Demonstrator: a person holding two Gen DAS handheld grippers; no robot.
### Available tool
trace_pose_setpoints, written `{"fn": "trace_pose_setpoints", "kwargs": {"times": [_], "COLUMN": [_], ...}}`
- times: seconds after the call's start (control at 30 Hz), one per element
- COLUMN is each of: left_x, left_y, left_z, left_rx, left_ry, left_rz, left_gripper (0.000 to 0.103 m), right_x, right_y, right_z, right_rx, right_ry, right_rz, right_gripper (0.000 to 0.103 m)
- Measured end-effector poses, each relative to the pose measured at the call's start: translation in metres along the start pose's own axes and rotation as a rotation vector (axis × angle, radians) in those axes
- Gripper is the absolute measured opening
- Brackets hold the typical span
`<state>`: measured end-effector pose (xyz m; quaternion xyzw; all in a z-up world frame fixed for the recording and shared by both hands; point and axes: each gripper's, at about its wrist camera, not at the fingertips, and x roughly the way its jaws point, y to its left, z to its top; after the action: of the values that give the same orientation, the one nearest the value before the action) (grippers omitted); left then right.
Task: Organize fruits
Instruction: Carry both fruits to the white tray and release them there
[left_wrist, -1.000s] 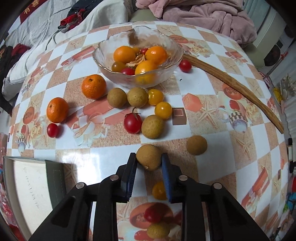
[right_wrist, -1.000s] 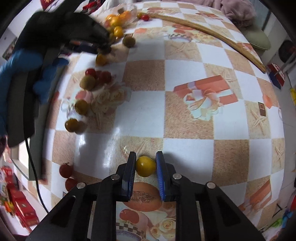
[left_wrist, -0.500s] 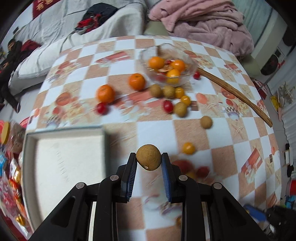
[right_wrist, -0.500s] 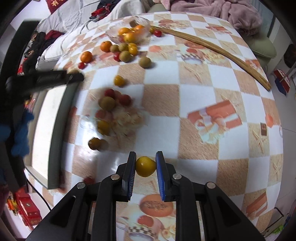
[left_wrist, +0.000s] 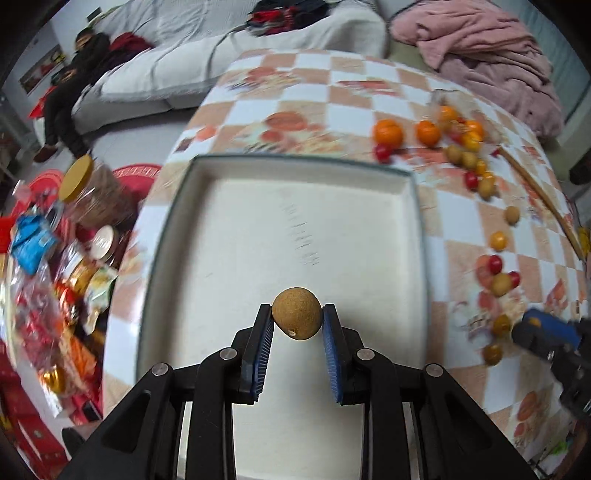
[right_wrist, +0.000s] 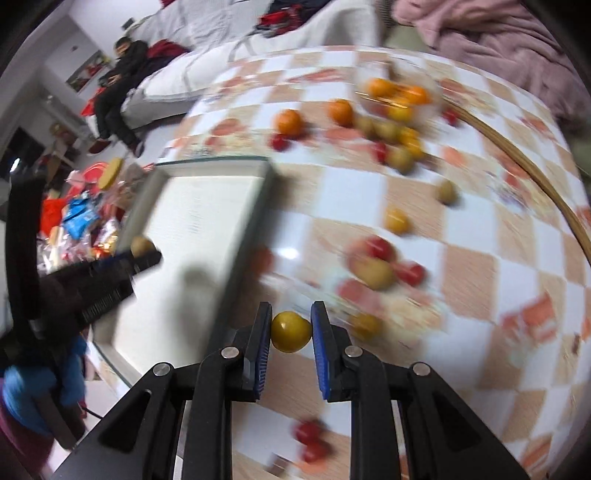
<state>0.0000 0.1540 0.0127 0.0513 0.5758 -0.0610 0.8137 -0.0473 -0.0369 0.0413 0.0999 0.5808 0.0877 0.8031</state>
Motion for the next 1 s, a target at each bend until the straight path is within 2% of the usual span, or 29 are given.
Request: {"fn": "trace_pose_setpoints", "kwargs": {"times": [0.17, 0.3, 0.67, 0.83, 0.87, 0.9, 0.93, 0.97, 1.0], "left_x": [0.011, 0.02, 0.027, 0.027, 0.027, 0.027, 0.025, 0.021, 0.018], "left_y": [0.032, 0.04, 0.047, 0.049, 0.049, 0.049, 0.05, 0.051, 0.052], "left_z": [-0.018, -0.028, -0.042, -0.044, -0.044, -0.043, -0.043, -0.043, -0.043], "left_rx": [-0.053, -0.058, -0.066, -0.067, -0.065, -0.065, -0.067, -0.071, -0.068], "left_ry": [0.038, 0.061, 0.074, 0.076, 0.076, 0.076, 0.065, 0.034, 0.015], "left_rz": [0.029, 0.039, 0.051, 0.057, 0.063, 0.073, 0.084, 0.098, 0.101], "left_gripper": [0.028, 0.028, 0.029, 0.03, 0.034, 0.06, 0.08, 0.081, 0.081], "right_x": [0.029, 0.054, 0.096, 0.103, 0.104, 0.105, 0.105, 0.105, 0.104], "right_y": [0.046, 0.069, 0.099, 0.101, 0.101, 0.101, 0.1, 0.1, 0.1], "right_z": [0.027, 0.04, 0.05, 0.05, 0.05, 0.05, 0.05, 0.051, 0.051], "right_rx": [-0.075, -0.117, -0.237, -0.258, -0.261, -0.263, -0.264, -0.264, -0.266], "right_ry": [0.019, 0.056, 0.125, 0.153, 0.159, 0.163, 0.163, 0.16, 0.154], "right_rz": [0.04, 0.038, -0.069, -0.083, -0.085, -0.087, -0.09, -0.092, -0.093], "right_gripper": [0.024, 0.024, 0.024, 0.025, 0.025, 0.028, 0.037, 0.044, 0.057]}}
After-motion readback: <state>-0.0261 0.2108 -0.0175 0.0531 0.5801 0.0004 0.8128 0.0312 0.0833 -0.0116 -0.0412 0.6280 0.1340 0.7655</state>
